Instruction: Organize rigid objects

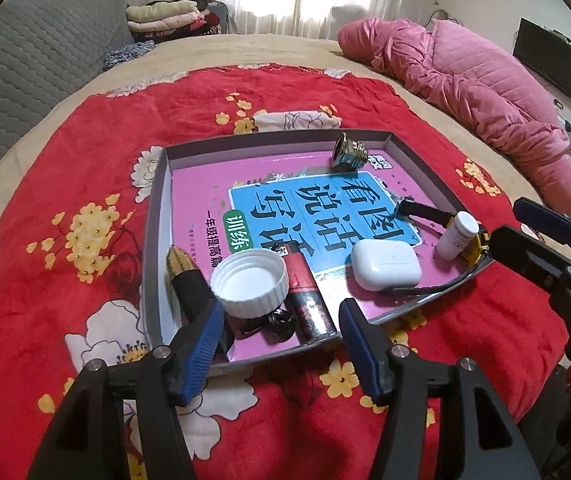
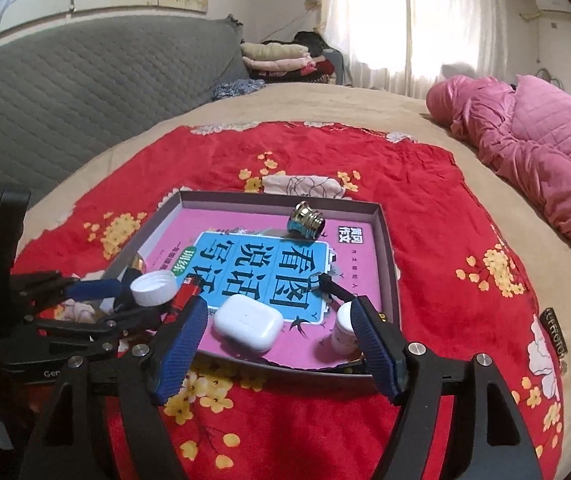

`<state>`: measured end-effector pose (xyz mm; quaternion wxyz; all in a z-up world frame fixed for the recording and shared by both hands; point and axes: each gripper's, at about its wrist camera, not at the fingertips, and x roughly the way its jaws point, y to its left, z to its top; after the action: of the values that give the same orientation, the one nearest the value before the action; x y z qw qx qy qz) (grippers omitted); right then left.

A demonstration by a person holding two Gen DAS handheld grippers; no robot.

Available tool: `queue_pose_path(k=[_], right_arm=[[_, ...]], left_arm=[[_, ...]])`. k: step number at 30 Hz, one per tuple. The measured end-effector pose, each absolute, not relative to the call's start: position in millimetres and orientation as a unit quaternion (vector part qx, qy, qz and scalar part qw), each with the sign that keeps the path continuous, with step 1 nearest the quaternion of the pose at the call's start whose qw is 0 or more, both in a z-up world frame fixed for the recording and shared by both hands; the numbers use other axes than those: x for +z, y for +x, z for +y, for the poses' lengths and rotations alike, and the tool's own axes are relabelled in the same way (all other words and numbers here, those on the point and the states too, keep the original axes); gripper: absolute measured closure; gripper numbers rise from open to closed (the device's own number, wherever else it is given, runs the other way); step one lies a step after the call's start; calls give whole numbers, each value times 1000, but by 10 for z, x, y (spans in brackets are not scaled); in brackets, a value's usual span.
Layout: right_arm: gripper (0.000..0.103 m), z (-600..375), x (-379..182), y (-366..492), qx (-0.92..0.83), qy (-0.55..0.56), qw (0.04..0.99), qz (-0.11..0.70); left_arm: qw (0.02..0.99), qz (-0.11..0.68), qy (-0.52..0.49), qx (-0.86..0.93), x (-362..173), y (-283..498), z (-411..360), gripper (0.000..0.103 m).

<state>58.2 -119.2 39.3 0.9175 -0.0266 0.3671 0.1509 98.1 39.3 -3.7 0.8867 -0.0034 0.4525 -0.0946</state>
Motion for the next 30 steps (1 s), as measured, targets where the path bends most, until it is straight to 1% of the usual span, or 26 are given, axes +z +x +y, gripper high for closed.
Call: queue_pose_path(k=[6, 11, 15, 21, 30], right_arm=[[28, -1240, 471, 450, 147, -30, 922, 357], [28, -1268, 585, 294, 137, -30, 931, 337], [27, -1309, 628, 203, 138, -16, 931, 338], [27, -1296, 636, 13, 117, -34, 936, 329], [27, -1344, 597, -312, 102, -19, 940, 326]], left_arm=[[893, 439, -25, -96, 99, 880, 390, 41], [903, 421, -17, -79, 232, 733, 329, 41], [909, 413, -8, -52, 318, 589, 296, 41], [905, 425, -16, -27, 359, 449, 308, 41], [903, 428, -9, -9, 440, 192, 216, 41]])
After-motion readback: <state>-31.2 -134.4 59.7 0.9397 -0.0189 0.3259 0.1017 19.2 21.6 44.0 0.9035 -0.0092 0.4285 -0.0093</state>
